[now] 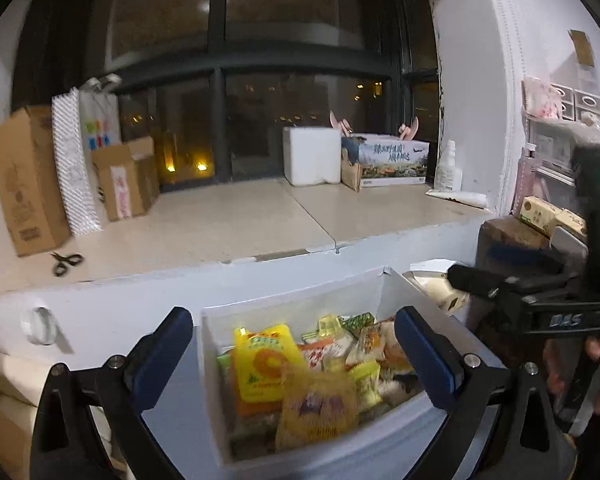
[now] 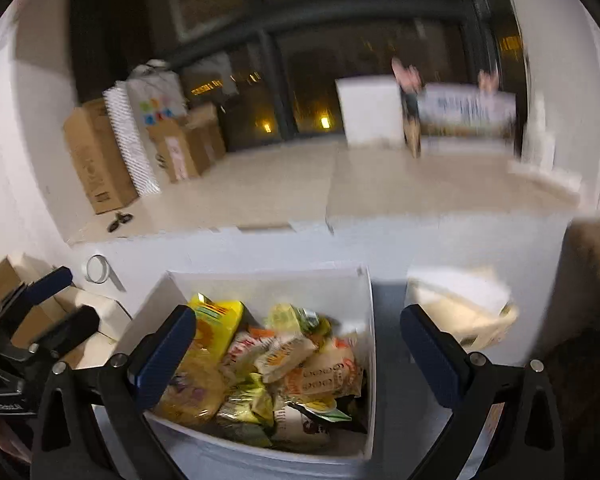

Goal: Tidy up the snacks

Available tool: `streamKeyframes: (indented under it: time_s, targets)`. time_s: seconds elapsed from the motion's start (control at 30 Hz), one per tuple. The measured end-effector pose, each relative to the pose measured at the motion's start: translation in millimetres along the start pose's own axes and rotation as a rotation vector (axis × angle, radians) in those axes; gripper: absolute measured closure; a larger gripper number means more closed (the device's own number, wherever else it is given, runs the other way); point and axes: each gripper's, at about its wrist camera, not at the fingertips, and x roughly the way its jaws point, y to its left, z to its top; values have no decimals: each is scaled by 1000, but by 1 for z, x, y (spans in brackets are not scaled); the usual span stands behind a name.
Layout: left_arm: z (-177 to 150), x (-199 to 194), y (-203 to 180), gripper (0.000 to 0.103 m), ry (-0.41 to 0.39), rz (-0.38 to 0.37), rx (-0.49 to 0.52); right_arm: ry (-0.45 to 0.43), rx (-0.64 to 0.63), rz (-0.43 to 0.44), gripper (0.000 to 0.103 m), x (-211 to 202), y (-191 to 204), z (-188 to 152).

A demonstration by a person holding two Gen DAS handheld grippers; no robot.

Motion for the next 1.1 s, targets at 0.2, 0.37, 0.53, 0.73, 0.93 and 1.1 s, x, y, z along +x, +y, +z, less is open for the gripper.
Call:
streamKeyframes:
  time_s: [0.2,0.37,0.53,0.73,0.93,1.1]
  targets:
    - [-24,-82,-2,0,-43,-52,-76,-118,-110,-25,0,-84,48,-15]
    - [-46,-135,0,0,-39,-79,-144,-124,-69,-127,0,-125,57,-47]
    - [-71,-168,-3,0,5,9,-151,-120,-17,-26,0,-161,61,-76]
    - [-98,-194,-11,0,13,64,-160,-49,1,40,0,-177,71,-104]
    - [-104,-196,-24,0,23,52,-131,-10,-10,71,0,-178,80,-117]
    - [-103,-194,-27,0,25,44,-130,-11,-9,75,0,-180,79,-117]
